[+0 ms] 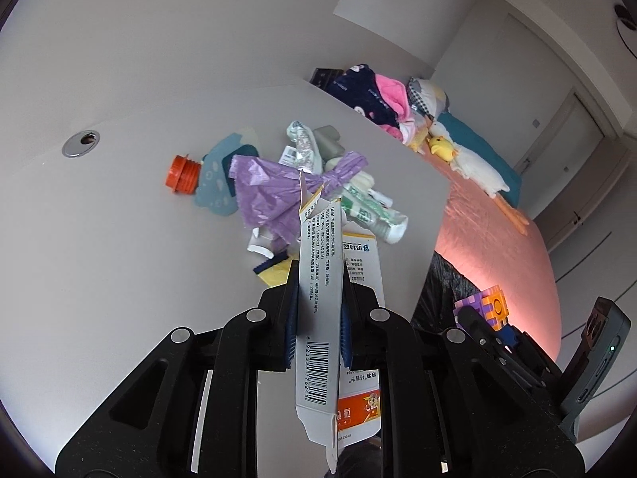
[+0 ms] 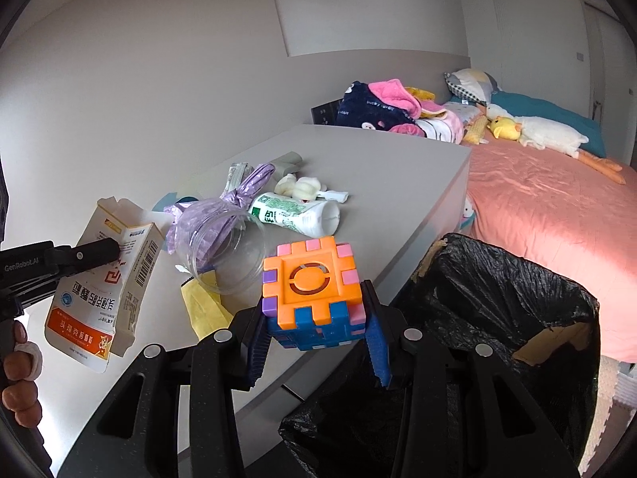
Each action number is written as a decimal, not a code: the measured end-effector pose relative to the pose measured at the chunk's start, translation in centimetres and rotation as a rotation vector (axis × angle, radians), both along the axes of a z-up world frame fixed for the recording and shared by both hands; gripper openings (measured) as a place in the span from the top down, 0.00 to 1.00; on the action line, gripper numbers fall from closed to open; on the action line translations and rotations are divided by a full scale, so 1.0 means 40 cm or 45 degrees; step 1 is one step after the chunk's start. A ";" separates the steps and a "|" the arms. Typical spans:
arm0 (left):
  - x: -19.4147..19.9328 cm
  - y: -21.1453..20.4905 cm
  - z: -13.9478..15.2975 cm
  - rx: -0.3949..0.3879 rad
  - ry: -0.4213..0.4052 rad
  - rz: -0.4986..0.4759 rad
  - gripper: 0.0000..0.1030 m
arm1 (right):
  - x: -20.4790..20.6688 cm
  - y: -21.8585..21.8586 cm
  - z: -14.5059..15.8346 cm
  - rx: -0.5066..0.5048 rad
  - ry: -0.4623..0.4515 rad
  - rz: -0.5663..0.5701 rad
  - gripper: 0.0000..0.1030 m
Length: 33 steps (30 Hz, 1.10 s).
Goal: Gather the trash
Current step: 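Carry the pouch and cube over the black trash bag and release both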
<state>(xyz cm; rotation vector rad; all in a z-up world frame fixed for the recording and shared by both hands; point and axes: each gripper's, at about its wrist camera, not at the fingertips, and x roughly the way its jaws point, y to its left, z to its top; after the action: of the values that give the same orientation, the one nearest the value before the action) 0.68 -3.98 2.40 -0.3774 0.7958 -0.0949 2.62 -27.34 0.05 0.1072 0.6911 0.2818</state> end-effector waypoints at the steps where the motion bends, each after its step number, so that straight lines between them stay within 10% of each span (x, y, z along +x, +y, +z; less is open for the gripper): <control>1: 0.000 -0.015 0.003 0.001 -0.004 -0.018 0.85 | -0.004 -0.012 0.002 0.000 -0.002 -0.011 0.58; 33: 0.101 -0.461 -0.029 0.089 0.033 -0.561 0.85 | -0.085 -0.350 0.009 0.031 -0.017 -0.421 0.58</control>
<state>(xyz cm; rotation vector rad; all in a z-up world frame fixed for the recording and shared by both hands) 4.71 -22.43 1.24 -0.1320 0.8959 -0.4730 -0.79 -41.33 0.41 0.2397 0.6451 -0.0259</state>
